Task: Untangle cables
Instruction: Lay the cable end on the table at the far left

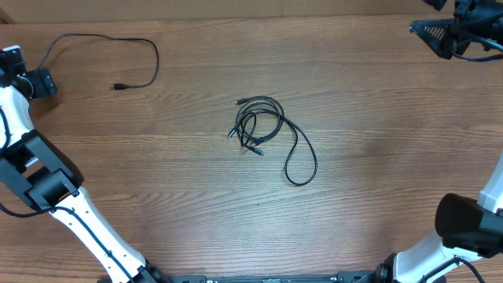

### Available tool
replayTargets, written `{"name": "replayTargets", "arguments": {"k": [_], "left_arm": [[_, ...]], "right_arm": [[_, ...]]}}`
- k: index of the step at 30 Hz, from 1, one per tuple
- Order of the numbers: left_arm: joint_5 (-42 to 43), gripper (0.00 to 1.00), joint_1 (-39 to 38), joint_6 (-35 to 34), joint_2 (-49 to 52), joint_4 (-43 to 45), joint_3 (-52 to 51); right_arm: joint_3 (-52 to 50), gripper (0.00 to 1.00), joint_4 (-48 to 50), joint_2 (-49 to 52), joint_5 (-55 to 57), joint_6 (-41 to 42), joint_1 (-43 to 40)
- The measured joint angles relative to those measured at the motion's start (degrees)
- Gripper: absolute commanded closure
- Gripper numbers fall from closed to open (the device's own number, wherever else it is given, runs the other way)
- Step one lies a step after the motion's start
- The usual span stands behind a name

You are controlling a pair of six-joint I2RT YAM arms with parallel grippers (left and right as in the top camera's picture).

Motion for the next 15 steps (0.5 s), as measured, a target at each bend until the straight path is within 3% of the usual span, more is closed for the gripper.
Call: {"name": "replayTargets", "arguments": {"k": [2,4,5,11,15], "left_arm": [[1.46,0.64,0.00,0.59,0.31,0.11,0.00],[3.37,0.88,0.00,0.72,0.52,0.11,0.00],[4.35,0.96,0.00,0.48,0.68,0.11,0.00],[7.04,0.96,0.00,-4.57,0.79,0.37,0.24],[11.28,0.96,0.00,-16.55,0.57,4.20,1.18]], "right_arm": [[0.00,0.00,0.00,0.00,0.00,-0.02,0.00],[0.00,0.00,-0.02,0.00,-0.02,-0.02,0.00],[0.00,0.00,0.02,0.00,0.00,-0.02,0.00],[0.00,0.00,0.02,0.00,-0.02,0.00,0.00],[0.00,0.00,0.00,0.00,0.00,0.02,0.00]]}}
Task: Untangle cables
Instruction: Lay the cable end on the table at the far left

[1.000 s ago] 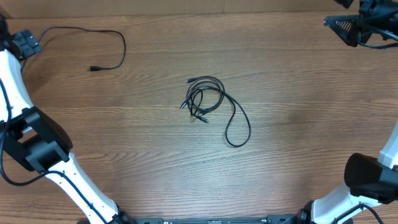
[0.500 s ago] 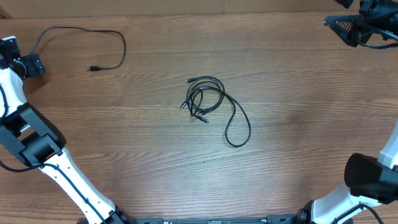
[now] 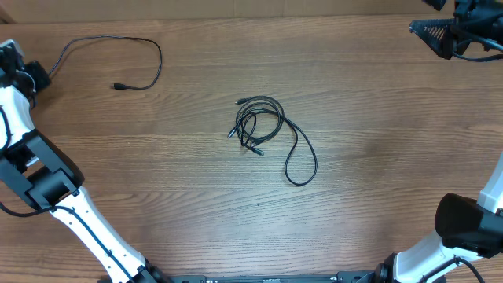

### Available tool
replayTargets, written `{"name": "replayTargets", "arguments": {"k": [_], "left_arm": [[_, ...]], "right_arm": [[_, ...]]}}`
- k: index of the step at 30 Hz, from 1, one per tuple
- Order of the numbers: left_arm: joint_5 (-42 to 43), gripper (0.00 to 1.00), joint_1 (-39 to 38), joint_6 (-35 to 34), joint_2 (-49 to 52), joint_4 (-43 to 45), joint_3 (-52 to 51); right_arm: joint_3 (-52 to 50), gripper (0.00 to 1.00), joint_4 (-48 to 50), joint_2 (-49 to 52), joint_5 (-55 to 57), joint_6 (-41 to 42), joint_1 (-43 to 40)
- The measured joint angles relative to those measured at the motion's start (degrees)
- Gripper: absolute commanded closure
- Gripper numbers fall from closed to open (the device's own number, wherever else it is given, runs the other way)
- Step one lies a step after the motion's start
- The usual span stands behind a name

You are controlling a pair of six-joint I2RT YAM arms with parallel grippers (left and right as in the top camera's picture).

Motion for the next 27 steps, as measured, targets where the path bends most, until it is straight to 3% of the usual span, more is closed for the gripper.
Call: {"name": "replayTargets", "arguments": {"k": [3,7,10,11,12,14,15,16,18,20,22,27], "left_arm": [[7.15,0.96,-0.02,-8.50,-1.01,6.01,0.17],[14.10,0.92,-0.42,-14.01,-4.00,8.02,0.68],[14.75,0.35,-1.38,-12.96,-6.01,3.21,1.79],[13.68,0.22,-1.77,-11.50,-6.54,0.42,1.97],[11.67,0.17,-2.27,-9.42,-6.91,-2.60,2.12],[5.51,0.40,-3.28,-4.94,-6.97,-7.37,2.23],[0.87,0.42,-3.85,-2.97,-6.88,-9.46,2.14],[-0.39,0.38,-3.98,-2.45,-6.75,-9.79,2.14],[-7.76,0.16,-4.94,-0.28,-6.08,-11.10,2.14],[-11.39,0.13,-5.16,-1.51,-5.27,-11.54,2.14],[-13.16,0.00,-4.74,-4.46,-4.33,-12.04,2.14],[-13.68,0.00,-2.82,-6.58,-1.86,-11.72,2.14]], "right_arm": [[0.00,0.00,0.00,0.00,-0.02,-0.04,0.00],[0.00,0.00,0.00,0.00,-0.04,-0.02,0.00],[0.00,0.00,0.00,0.00,0.00,-0.04,0.00],[0.00,0.00,0.00,0.00,0.00,-0.04,0.00],[0.00,0.00,0.00,0.00,-0.02,-0.04,0.00],[0.00,0.00,0.00,0.00,-0.02,-0.02,0.00],[0.00,0.00,0.00,0.00,0.00,-0.04,0.00],[0.00,0.00,-0.02,0.00,-0.02,-0.02,0.00],[0.00,0.00,-0.02,0.00,-0.02,-0.02,0.00],[0.00,0.00,0.00,0.00,0.00,-0.04,0.00],[0.00,0.00,0.00,0.00,-0.02,-0.02,0.00],[0.00,0.00,0.00,0.00,-0.04,-0.02,0.00]]}}
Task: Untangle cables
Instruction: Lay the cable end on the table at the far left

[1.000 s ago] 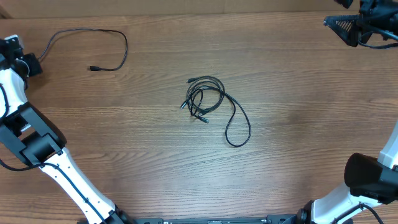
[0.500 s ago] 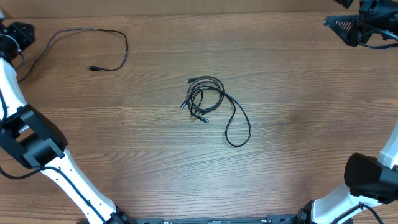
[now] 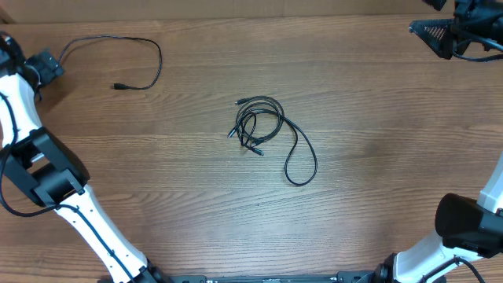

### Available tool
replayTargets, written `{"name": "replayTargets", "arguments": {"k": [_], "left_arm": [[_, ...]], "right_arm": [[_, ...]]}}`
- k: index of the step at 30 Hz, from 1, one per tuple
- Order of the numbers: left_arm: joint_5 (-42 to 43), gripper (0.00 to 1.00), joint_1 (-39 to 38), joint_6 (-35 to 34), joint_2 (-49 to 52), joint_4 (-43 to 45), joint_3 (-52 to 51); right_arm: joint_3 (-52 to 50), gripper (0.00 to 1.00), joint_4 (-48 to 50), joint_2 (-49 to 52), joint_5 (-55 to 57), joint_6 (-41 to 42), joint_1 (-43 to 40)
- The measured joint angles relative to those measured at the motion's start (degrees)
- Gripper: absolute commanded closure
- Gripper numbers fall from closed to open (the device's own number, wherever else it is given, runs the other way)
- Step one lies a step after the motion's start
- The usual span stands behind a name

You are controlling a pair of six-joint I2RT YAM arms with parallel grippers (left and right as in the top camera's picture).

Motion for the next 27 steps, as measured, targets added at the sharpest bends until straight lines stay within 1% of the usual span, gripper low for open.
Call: {"name": "replayTargets", "arguments": {"k": [5,8,11,13,16,17,19,20,22,24,25,26,27], "left_arm": [[-0.22,0.00,0.81,11.45,1.81,0.42,0.00],[-0.22,0.06,0.66,16.98,2.45,1.55,0.00],[-0.20,0.09,0.59,23.12,3.10,2.67,0.00],[-0.20,0.09,0.59,26.01,3.43,2.95,0.00],[-0.20,0.10,0.72,29.07,4.07,3.06,0.00],[-0.20,0.11,0.85,29.79,4.42,3.02,0.00],[0.39,0.18,1.27,30.64,5.03,3.26,0.04],[0.55,0.24,1.53,30.99,5.03,3.21,0.04],[0.70,0.45,2.05,31.34,5.09,3.21,0.04],[0.63,0.63,2.38,31.82,5.18,3.10,0.04],[0.68,0.74,2.56,32.06,5.25,3.23,0.04],[0.57,0.88,2.56,32.22,5.31,3.30,0.07],[0.63,0.96,2.58,32.26,5.42,3.39,0.07]], "right_arm": [[0.00,0.00,0.00,0.00,0.02,-0.04,0.00],[0.00,0.00,0.00,0.00,0.04,0.00,0.00],[0.00,0.00,0.00,0.00,0.04,-0.02,0.00],[0.00,0.00,0.00,0.00,0.04,0.00,0.00],[0.00,0.00,0.00,0.00,0.02,0.00,0.00],[0.00,0.00,0.02,0.00,0.04,0.00,0.00],[0.00,0.00,0.02,0.00,0.04,-0.04,0.00],[0.00,0.00,0.02,0.00,0.02,0.00,0.00],[0.00,0.00,0.00,0.00,0.04,-0.02,0.00],[0.00,0.00,-0.02,0.00,0.04,0.00,0.00],[0.00,0.00,0.00,0.00,0.04,0.00,0.00],[0.00,0.00,0.00,0.00,0.04,-0.02,0.00],[0.00,0.00,0.00,0.00,0.04,0.00,0.00]]}}
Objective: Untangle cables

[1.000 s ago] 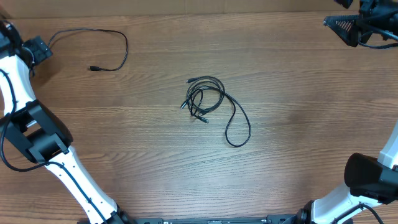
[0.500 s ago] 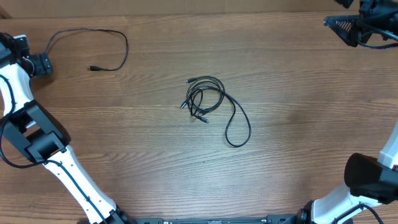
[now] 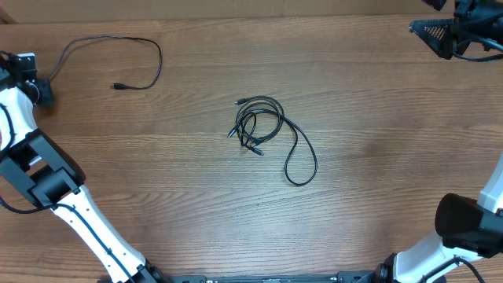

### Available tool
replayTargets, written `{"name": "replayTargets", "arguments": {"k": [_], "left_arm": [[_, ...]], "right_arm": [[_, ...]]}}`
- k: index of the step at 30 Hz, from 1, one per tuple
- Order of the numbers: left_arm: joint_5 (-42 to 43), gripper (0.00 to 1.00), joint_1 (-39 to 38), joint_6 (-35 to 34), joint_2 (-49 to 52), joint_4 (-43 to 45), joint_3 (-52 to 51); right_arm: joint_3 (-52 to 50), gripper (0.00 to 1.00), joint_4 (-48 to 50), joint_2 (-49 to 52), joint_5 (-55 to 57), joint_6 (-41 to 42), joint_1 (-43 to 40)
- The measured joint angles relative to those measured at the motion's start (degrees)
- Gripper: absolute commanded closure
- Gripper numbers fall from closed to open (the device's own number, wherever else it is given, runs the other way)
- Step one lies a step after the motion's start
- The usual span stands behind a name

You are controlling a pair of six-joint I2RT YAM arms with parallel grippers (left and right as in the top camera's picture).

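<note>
A knot of thin black cables (image 3: 256,126) lies in the middle of the table, with one long loop (image 3: 302,161) trailing toward the lower right. A separate black cable (image 3: 149,55) curves across the far left, and its plug end (image 3: 118,86) rests on the wood. Its other end runs down to my left gripper (image 3: 41,79) at the left edge, which appears shut on it. My right gripper (image 3: 428,35) hangs at the far right corner, away from every cable; its jaws are too small to read.
The wooden table (image 3: 377,196) fills the view. My left arm's links (image 3: 47,185) run along the left edge, and the right arm's base (image 3: 464,224) sits at the lower right.
My left gripper has shifted a little left and down at the table's edge. The cable's near end dropped with it. The central tangle and the right arm are unchanged.
At each moment my left gripper stood at the far left edge at the end of the separate cable, shifting slightly each time. That end shifted with it, and the cable's curve changed a little. The tangle and the right arm never moved.
</note>
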Motion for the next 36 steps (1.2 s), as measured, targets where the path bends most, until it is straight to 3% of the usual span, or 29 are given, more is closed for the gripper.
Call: {"name": "replayTargets", "arguments": {"k": [6,19,26,32,36], "left_arm": [[2.16,0.96,-0.02,-4.57,0.31,0.98,0.00],[23.56,0.96,-0.04,-30.56,-2.14,6.62,4.09],[33.51,0.96,-0.52,-41.55,-6.16,14.19,4.61],[41.31,0.96,-3.28,-47.56,-6.99,19.85,4.98],[37.16,0.96,-6.21,-46.31,-7.02,11.32,5.18]], "right_arm": [[0.00,0.00,-0.02,0.00,0.00,-0.02,0.00],[0.00,0.00,0.00,0.00,0.00,-0.02,0.00],[0.00,0.00,0.02,0.00,-0.02,0.00,0.00],[0.00,0.00,0.02,0.00,0.00,0.02,0.00],[0.00,0.00,-0.02,0.00,-0.02,-0.04,0.00]]}}
